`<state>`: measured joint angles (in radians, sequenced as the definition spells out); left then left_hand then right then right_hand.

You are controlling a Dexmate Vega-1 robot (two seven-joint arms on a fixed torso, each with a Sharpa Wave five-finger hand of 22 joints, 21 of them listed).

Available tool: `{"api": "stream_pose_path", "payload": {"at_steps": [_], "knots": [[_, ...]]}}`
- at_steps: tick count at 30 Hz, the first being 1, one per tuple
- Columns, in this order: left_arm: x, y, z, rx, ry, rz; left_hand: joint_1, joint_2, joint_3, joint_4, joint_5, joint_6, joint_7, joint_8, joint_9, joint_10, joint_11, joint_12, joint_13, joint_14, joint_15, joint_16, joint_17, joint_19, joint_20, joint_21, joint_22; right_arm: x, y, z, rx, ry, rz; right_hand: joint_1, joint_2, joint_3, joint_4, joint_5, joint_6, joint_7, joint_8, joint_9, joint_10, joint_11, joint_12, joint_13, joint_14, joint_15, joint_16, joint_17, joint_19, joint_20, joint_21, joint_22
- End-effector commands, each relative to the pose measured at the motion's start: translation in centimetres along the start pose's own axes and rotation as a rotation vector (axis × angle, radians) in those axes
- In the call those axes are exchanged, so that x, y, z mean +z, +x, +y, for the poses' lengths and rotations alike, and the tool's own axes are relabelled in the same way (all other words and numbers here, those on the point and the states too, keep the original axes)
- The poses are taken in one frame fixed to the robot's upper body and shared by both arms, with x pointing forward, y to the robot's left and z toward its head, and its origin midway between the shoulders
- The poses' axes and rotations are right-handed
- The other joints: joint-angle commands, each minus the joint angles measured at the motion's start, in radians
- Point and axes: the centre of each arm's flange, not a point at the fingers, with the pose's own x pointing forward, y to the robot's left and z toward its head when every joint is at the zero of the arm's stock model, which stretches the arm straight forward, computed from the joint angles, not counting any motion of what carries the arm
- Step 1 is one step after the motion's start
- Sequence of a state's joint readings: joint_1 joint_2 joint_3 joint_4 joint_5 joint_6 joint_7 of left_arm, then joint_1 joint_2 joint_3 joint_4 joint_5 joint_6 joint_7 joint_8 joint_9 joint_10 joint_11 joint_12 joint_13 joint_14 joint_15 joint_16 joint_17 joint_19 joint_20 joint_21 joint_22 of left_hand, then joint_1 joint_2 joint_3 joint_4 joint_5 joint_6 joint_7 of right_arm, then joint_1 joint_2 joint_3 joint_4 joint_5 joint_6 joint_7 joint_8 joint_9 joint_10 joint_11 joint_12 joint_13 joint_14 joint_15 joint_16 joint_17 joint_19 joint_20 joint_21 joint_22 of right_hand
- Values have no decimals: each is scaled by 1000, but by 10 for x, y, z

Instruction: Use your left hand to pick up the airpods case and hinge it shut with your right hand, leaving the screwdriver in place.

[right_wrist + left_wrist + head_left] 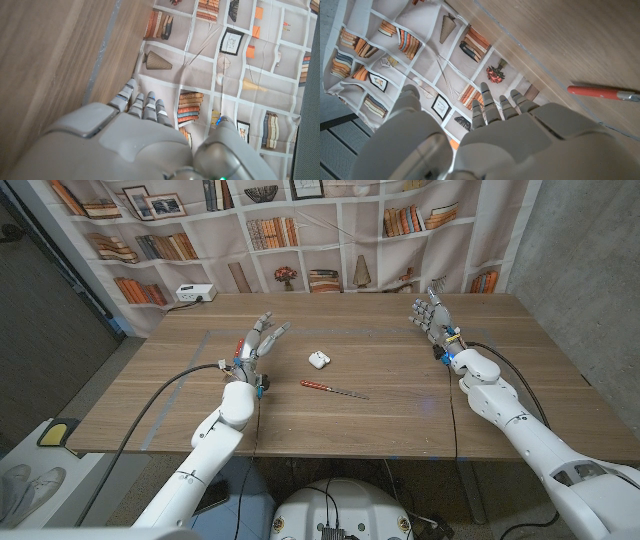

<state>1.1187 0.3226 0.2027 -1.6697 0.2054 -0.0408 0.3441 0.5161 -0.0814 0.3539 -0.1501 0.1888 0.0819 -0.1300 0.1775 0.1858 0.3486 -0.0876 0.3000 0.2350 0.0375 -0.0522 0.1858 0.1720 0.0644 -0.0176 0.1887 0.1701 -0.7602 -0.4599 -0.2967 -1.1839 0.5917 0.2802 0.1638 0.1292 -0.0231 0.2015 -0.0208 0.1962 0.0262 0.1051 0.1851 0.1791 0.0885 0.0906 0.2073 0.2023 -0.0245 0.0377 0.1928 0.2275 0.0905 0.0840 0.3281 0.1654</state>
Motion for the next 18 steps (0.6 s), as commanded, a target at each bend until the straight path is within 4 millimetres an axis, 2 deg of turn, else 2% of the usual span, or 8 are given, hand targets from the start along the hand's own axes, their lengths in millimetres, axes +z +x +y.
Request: {"api": "stream_pose_path", "payload": {"at_steps": [1,6,10,12,13,15,18], "knots": [[5,-3,-1,7,116,20,27,-16,-4,-10,8,-73,19,-7,1,-10,-6,-12,5,0,-2,7,4,10,-1,2,2,0,-1,-4,-6,8,-3,5,6,0,-3,1,-2,-6,7,4,-6,0,-3,3,-5,3,4,1,4,0,-7,2],[12,-1,0,-26,178,18,104,-32,2,-21,17,-244,26,-9,-1,-48,-23,-36,12,-21,0,2,5,1,-1,-1,2,1,1,-4,4,3,-7,4,6,0,-4,1,-2,-7,7,4,-7,0,-3,3,-6,3,5,0,4,1,-9,2],[15,2,-1,-52,213,17,163,-34,7,-19,18,-386,34,-10,-1,-86,-35,-52,21,-53,7,-2,6,-18,-3,-4,2,2,0,-6,-4,7,-9,4,6,0,-4,1,-3,-6,7,4,-7,-1,-3,3,-6,2,5,-1,5,1,-10,2],[15,2,-2,-64,225,19,198,-33,9,-18,17,-486,51,-10,-1,-109,-32,-57,28,-67,7,-1,6,-26,-6,-3,2,2,0,-7,-5,2,-10,4,6,0,-4,1,-3,-7,7,4,-7,-1,-3,3,-6,3,5,-1,5,2,-11,2],[15,2,-2,-69,224,25,216,-30,11,-17,17,-536,60,-12,-1,-116,-40,-58,31,-74,9,-1,6,-32,-6,-3,2,2,-1,-7,-6,10,-9,4,7,0,-4,1,-3,-6,7,4,-7,-2,-3,3,-6,3,5,-1,5,1,-12,2],[15,1,-3,-61,236,26,240,-23,16,-18,16,-591,71,-11,-1,-117,-44,-57,35,-82,10,-1,6,-37,-5,-3,2,2,-2,-7,-13,3,-7,4,7,0,-4,1,-3,-7,7,4,-8,-1,-3,3,-6,2,5,-2,6,1,-13,2],[15,0,-4,-66,250,39,257,-18,19,-17,14,-617,77,-6,-2,-93,-47,-47,38,-83,11,1,6,-41,-2,-3,2,1,-3,-8,-14,7,-6,4,7,0,-5,1,-3,-6,7,4,-8,0,-3,3,-7,3,5,-3,6,2,-15,2]]}}
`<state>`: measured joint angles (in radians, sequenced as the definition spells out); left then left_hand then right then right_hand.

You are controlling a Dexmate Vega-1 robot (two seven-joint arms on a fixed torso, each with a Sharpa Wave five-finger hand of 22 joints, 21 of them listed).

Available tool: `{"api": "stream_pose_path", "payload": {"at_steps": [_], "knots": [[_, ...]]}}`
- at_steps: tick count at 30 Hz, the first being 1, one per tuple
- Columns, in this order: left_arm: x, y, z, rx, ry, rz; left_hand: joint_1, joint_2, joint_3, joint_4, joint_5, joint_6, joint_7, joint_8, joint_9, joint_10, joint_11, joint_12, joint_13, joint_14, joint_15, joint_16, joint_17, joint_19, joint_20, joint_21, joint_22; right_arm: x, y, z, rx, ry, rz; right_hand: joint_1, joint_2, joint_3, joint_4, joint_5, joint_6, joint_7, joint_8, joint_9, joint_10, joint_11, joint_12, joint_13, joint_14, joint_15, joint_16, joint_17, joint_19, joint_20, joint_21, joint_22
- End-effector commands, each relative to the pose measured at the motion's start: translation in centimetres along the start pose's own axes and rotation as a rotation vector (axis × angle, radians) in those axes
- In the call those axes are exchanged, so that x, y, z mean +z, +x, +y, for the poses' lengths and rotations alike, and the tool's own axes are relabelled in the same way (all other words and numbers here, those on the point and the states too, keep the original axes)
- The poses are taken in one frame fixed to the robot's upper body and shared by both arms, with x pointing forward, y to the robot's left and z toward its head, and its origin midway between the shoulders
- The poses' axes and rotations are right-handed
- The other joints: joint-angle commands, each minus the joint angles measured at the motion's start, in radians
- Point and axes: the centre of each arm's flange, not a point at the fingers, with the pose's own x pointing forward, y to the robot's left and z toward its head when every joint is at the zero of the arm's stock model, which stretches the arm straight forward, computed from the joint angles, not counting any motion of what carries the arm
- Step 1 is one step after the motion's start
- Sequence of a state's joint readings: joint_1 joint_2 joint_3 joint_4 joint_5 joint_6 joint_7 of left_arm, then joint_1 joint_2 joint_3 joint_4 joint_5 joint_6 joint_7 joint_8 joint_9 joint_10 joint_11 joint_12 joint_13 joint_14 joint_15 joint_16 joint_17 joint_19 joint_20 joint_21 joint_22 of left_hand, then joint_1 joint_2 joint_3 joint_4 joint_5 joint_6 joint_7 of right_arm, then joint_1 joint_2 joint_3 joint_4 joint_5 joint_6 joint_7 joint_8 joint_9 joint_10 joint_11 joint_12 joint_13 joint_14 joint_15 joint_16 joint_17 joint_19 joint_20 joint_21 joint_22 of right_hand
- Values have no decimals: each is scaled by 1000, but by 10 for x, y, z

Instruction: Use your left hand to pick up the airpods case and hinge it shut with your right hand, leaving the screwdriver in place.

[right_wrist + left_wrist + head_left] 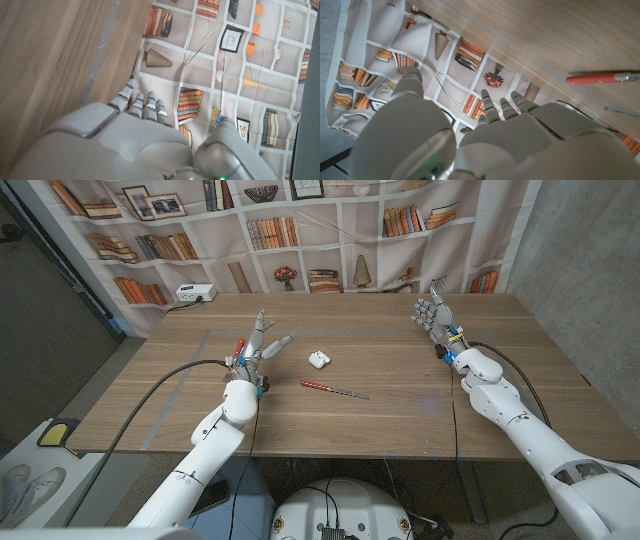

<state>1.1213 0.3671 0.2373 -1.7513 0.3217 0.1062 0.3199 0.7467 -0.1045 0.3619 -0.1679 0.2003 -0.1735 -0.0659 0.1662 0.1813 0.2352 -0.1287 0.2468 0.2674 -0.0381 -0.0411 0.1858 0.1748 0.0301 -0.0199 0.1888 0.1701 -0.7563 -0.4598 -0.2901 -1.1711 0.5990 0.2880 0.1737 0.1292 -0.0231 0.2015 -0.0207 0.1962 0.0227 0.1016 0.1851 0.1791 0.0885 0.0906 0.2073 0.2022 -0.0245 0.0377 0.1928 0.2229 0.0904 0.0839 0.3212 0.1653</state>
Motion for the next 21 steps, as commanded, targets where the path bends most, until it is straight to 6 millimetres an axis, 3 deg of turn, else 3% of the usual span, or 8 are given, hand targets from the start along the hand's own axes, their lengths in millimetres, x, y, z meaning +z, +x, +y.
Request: {"api": "stream_pose_path", "payload": {"at_steps": [1,7,21], "knots": [[5,1,-2,-40,91,25,30,6,12,1,2,-364,12,8,3,35,-9,12,7,-7,0,2,3,-7,1,-3,1,0,-3,-3,-9,1,-3,4,7,0,-5,1,0,-3,7,4,-8,1,-3,3,-7,3,5,2,6,2,-9,2],[7,-2,-3,-13,136,26,44,2,7,7,-4,-371,10,19,2,110,-6,38,9,27,-6,14,1,8,-12,2,1,-3,-2,-2,-6,6,1,3,8,0,-5,0,0,-3,6,4,-8,0,-3,3,-8,4,5,0,6,4,-12,2],[2,-14,-8,19,180,53,5,-14,-20,28,-7,-387,10,18,2,101,-33,40,23,16,-6,6,3,-22,2,-8,2,-6,1,4,8,17,0,3,10,0,-7,0,-1,-4,6,4,-10,-1,-4,3,-10,3,5,-3,5,7,-21,2]]}}
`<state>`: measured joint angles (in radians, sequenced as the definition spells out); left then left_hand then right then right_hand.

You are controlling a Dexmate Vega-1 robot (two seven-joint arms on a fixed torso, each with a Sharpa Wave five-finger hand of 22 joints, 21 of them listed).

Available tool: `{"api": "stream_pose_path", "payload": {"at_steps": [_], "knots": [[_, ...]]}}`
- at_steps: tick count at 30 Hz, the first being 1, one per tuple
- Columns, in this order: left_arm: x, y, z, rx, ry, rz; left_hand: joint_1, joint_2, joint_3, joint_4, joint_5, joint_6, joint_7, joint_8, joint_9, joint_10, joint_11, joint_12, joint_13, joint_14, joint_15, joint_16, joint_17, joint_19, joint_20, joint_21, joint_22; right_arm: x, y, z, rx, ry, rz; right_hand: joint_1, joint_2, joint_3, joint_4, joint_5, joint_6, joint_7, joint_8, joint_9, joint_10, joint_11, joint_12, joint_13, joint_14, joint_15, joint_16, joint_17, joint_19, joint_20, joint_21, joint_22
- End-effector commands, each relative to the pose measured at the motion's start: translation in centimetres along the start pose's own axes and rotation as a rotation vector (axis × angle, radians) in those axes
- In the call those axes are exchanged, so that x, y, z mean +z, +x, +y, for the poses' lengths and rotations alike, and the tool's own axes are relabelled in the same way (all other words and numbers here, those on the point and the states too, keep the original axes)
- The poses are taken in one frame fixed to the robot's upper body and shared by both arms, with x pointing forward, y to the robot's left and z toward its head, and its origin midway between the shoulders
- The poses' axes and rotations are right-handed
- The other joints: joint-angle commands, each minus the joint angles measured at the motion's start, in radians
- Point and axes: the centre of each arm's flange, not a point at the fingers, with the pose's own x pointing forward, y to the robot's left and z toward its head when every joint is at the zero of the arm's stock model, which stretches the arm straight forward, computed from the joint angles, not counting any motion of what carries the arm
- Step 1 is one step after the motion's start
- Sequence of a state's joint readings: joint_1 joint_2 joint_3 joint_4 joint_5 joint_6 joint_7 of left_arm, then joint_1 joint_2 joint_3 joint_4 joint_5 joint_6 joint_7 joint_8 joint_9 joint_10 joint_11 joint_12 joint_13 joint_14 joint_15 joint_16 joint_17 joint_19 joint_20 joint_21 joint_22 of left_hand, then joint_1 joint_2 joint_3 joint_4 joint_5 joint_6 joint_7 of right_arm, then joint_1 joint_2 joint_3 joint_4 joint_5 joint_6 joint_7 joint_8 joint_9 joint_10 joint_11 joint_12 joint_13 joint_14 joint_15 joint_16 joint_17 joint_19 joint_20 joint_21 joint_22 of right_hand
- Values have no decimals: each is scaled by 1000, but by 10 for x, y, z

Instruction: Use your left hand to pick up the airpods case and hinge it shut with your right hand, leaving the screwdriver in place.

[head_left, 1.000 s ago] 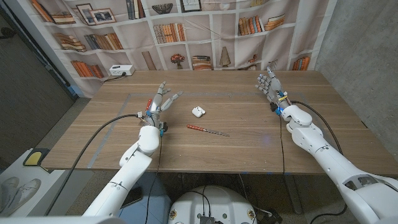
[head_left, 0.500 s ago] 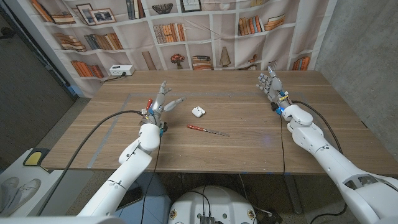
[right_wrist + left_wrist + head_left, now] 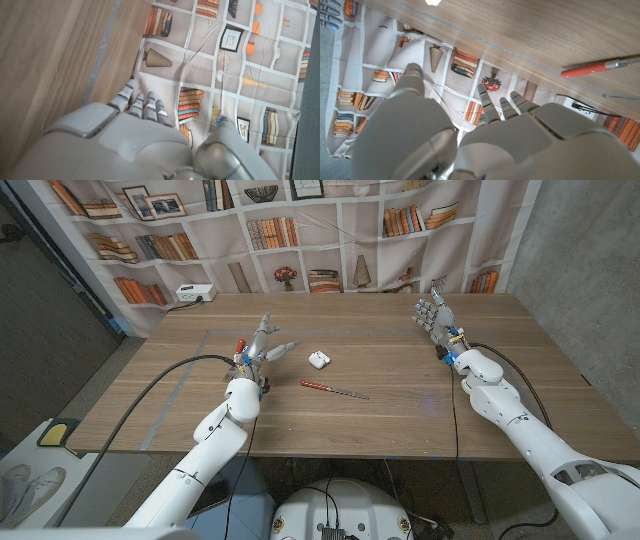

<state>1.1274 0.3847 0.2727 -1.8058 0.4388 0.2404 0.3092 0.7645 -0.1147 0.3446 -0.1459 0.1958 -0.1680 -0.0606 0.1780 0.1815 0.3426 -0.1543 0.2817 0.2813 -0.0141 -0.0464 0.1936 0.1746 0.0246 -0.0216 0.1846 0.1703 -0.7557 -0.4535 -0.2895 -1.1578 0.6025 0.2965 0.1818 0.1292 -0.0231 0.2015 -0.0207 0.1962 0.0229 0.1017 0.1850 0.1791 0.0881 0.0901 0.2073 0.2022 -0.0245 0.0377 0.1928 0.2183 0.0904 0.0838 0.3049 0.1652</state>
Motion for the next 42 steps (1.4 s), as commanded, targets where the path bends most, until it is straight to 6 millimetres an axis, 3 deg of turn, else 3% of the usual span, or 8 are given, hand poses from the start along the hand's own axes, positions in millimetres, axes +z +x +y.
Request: {"api": "stream_pose_path", "payload": {"at_steps": [1,9,23,27,33,36,37,42], "knots": [[-3,-10,-5,28,35,21,-14,-3,-4,6,-2,-393,5,6,2,-9,-10,6,10,-7,3,-2,4,-20,6,-4,1,-3,2,4,8,6,1,3,9,0,-7,0,-1,-4,6,4,-10,0,-4,3,-10,2,5,1,5,8,-6,2],[1,-14,-6,39,57,31,-19,0,-10,10,0,-396,3,8,2,-20,-15,17,28,-6,11,-2,9,-48,26,-9,2,-3,2,5,8,12,-2,2,9,-1,-8,0,-2,-6,6,4,-10,-1,-4,3,-11,2,5,0,6,9,-9,3],[10,-13,-14,0,88,39,-29,19,-24,17,3,-390,5,14,2,16,-30,96,102,60,20,28,34,-69,55,-1,3,-6,-1,6,7,20,-2,1,10,-2,-9,0,-3,-6,6,4,-11,1,-4,3,-11,1,6,-3,6,11,-17,3],[14,-11,-17,-18,141,10,-22,19,-27,13,3,-393,2,13,2,8,-32,114,125,53,-5,24,38,-63,38,3,2,-6,-1,5,18,16,-2,1,10,-2,-10,0,-2,-7,6,4,-12,0,-4,3,-12,1,6,-3,6,11,-19,3],[21,-6,-23,-1,176,6,-20,19,-30,11,3,-397,1,12,2,11,-33,127,139,52,-14,22,39,-63,38,4,2,-6,-2,6,16,14,-1,0,10,-2,-10,0,-3,-7,6,4,-10,-1,-3,3,-12,1,6,-4,7,12,-22,3],[19,-5,-26,-10,119,6,-15,19,-32,8,3,-396,1,13,2,13,-33,143,155,54,-25,21,40,-53,15,7,2,-5,-2,6,13,19,-7,0,11,-2,-10,0,-3,-6,6,4,-11,-1,-3,3,-12,1,6,-5,8,12,-24,3],[22,-7,-27,8,171,7,-14,19,-33,8,3,-395,2,13,2,10,-30,146,159,52,-26,20,40,-51,10,8,2,-5,-2,6,18,18,-7,0,11,-2,-10,0,-3,-6,6,4,-11,-1,-3,3,-13,1,6,-5,8,13,-24,3],[22,-14,-29,31,206,28,-12,19,-34,7,3,-395,3,13,2,10,-30,152,166,53,-26,19,39,-49,8,8,2,-3,-4,3,8,14,-8,-1,12,-2,-11,0,-3,-6,6,4,-12,-1,-4,3,-12,1,7,-6,9,13,-27,3]]}}
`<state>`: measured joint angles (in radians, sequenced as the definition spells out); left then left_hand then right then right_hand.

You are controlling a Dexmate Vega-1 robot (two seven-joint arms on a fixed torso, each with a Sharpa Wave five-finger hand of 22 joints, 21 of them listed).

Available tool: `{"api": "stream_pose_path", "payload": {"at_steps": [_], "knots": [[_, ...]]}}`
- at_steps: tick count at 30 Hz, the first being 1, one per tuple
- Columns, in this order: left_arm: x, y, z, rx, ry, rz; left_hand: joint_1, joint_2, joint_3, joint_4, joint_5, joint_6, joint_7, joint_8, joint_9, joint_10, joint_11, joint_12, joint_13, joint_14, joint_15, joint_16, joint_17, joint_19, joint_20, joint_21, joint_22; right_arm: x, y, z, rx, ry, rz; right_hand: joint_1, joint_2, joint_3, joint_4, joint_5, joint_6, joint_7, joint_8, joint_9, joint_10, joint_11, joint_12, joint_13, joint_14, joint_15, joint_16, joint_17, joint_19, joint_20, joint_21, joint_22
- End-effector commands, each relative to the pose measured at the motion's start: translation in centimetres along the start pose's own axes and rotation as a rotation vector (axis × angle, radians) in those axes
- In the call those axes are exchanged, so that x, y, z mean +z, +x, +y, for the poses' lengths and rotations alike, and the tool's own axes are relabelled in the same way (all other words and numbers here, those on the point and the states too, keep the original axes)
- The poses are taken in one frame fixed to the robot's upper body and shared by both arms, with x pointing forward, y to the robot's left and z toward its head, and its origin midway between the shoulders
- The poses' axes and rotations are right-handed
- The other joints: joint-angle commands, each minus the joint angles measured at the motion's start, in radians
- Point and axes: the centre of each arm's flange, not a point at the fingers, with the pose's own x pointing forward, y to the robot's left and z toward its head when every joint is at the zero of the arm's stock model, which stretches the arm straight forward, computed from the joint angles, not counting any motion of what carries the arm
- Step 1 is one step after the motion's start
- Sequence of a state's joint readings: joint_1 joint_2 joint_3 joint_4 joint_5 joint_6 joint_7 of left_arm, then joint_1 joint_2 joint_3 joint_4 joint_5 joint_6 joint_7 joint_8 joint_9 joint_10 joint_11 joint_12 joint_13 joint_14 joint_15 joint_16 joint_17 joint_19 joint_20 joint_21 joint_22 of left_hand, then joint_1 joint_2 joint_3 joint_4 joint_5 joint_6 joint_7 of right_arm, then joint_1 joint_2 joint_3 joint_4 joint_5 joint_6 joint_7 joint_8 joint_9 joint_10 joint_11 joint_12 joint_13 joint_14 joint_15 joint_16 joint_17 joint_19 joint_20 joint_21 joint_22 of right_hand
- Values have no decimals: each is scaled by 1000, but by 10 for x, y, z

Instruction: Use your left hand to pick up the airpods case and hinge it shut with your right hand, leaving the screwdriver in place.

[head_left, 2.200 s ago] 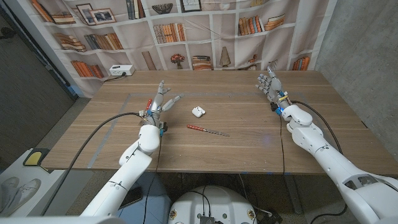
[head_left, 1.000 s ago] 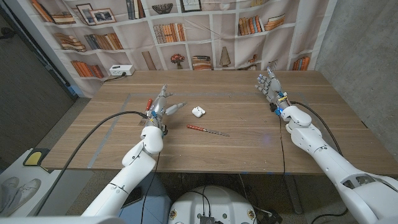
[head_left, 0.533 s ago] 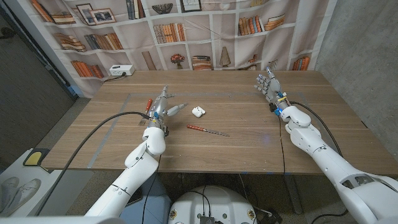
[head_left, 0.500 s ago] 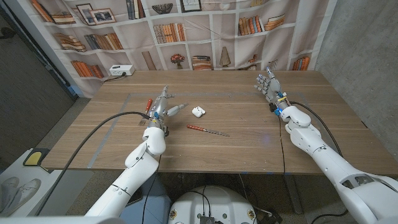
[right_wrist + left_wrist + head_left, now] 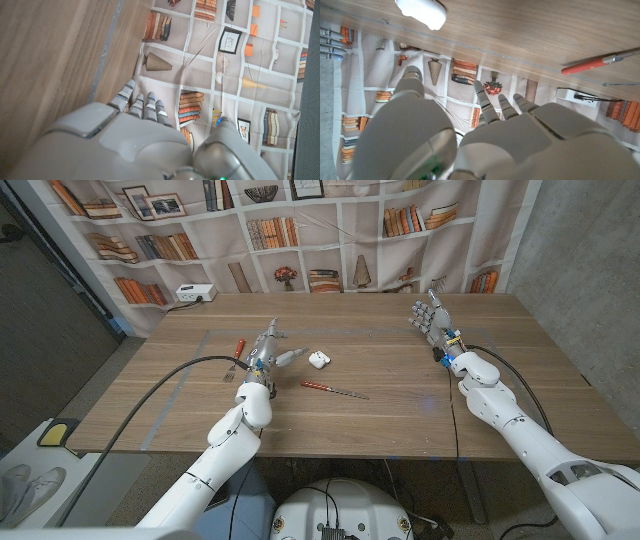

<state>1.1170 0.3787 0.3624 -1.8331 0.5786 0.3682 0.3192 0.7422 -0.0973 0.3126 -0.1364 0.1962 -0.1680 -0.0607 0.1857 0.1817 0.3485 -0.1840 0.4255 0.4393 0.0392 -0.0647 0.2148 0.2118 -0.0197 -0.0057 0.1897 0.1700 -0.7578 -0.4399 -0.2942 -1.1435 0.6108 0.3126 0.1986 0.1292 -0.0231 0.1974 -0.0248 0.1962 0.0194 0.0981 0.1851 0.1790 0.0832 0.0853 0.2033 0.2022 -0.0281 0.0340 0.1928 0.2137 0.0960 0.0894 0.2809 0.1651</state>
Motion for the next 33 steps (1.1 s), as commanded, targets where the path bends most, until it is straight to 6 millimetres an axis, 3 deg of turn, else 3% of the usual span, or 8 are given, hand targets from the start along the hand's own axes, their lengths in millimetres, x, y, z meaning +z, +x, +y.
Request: {"api": "stream_pose_path", "payload": {"at_steps": [1,3,5,7,12,24,28,33], "knots": [[5,-7,-8,37,57,34,11,2,-3,-3,2,-395,3,6,2,2,-1,9,10,-1,-8,-3,2,-5,-5,3,2,3,-3,-3,-1,-7,-6,-1,12,2,-6,0,1,-3,6,4,-7,4,0,3,-9,5,7,-1,3,8,-3,3],[5,-11,-10,56,71,36,11,3,-3,-2,2,-395,5,6,2,-5,0,11,15,-3,-5,-4,2,-6,-2,2,2,3,-4,-4,-8,-3,-4,-1,12,2,-7,-1,0,-3,6,4,-7,4,0,3,-9,5,7,-1,3,8,-4,3],[5,-12,-11,47,70,22,12,6,-6,-2,2,-396,6,5,2,-19,0,18,27,-7,1,-6,2,-7,23,1,2,4,-3,-3,2,-8,-7,-1,12,2,-7,-1,0,-3,6,4,-6,4,1,3,-9,4,7,-2,3,8,-5,3],[9,-15,-12,33,94,62,12,7,-8,-1,1,-396,7,5,2,-24,-1,24,35,-9,0,-8,2,-25,30,-5,2,4,-3,-3,6,-7,-10,-1,12,2,-7,-1,0,-3,6,4,-6,4,1,3,-9,4,7,-2,3,9,-6,3],[12,-19,-17,35,118,54,7,5,-18,1,-1,-403,8,3,2,-84,7,28,64,-49,7,-24,-2,-52,36,-10,2,5,-2,-2,11,2,-5,-2,13,2,-7,-1,0,-4,6,4,-7,4,1,3,-9,3,7,-3,3,11,-9,3],[18,-21,-25,70,95,72,-33,-17,-45,15,-2,-402,10,2,2,-108,14,41,84,-57,20,-23,-2,-60,51,-6,2,6,-5,-7,8,-2,-8,-3,13,1,-8,-1,0,-5,6,4,-6,4,1,3,-10,4,7,-4,3,14,-15,3],[19,-23,-26,94,111,78,-36,-20,-51,14,0,-378,37,11,2,-92,6,59,92,-63,20,-25,-7,-52,53,-2,2,6,-6,-7,7,-4,-5,-3,14,1,-9,-1,0,-5,7,4,-6,4,1,3,-10,5,7,-4,4,15,-17,3],[21,-25,-32,107,109,115,-27,-18,-50,9,3,-364,47,14,2,-79,3,67,93,-64,13,-26,-11,-48,48,0,2,7,-6,-7,3,-12,-6,-3,14,1,-9,-1,0,-6,7,4,-7,4,1,3,-11,4,7,-5,4,15,-20,4]]}}
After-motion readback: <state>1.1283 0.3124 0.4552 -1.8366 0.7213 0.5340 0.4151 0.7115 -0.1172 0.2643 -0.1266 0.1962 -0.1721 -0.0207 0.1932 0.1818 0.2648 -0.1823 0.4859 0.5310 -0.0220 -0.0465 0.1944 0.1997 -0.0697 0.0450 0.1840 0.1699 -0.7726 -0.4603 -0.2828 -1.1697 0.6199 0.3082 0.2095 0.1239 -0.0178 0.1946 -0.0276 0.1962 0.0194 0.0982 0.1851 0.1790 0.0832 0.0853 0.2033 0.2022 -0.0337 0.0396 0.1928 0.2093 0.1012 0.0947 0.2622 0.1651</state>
